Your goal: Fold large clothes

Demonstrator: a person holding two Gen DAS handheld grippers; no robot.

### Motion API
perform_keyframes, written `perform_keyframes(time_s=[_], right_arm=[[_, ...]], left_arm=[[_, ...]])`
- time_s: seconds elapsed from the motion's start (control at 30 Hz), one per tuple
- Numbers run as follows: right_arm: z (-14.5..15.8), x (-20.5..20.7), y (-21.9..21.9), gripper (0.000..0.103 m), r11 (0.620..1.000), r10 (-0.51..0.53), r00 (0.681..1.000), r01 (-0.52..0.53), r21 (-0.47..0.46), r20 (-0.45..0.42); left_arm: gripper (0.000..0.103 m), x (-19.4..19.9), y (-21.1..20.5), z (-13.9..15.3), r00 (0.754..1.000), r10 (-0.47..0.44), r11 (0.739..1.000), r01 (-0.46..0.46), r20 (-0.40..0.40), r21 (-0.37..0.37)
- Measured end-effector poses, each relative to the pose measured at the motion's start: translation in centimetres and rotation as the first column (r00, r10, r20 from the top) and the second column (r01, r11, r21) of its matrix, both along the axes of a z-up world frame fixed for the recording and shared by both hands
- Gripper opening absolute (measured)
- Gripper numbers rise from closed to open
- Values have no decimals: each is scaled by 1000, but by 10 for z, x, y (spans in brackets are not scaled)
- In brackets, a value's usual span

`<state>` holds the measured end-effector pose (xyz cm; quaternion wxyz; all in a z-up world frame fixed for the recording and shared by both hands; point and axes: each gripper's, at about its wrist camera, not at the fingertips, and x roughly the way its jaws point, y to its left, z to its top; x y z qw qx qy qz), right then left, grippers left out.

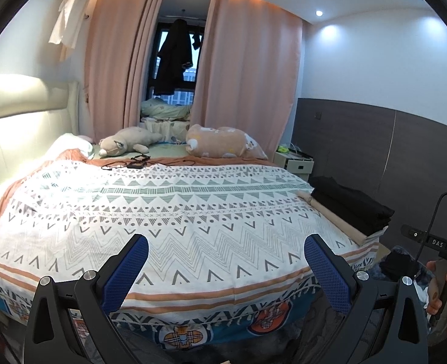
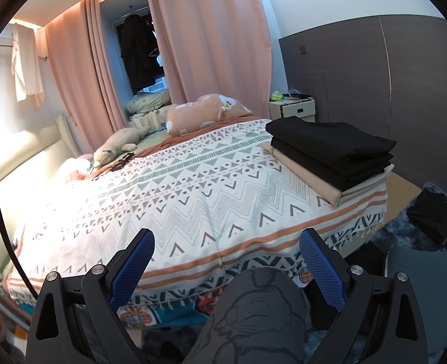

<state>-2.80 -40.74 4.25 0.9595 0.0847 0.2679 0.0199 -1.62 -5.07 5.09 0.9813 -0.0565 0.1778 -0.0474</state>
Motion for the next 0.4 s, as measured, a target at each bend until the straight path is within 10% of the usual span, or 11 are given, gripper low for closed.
perform_keyframes(time_s=[0.4], right_arm=[[-5,-5,7,97,1000,-13,1000,13,-15,-2]], left_arm=[[103,-15,5,-2,1000,8,1000,-7,30,-6]])
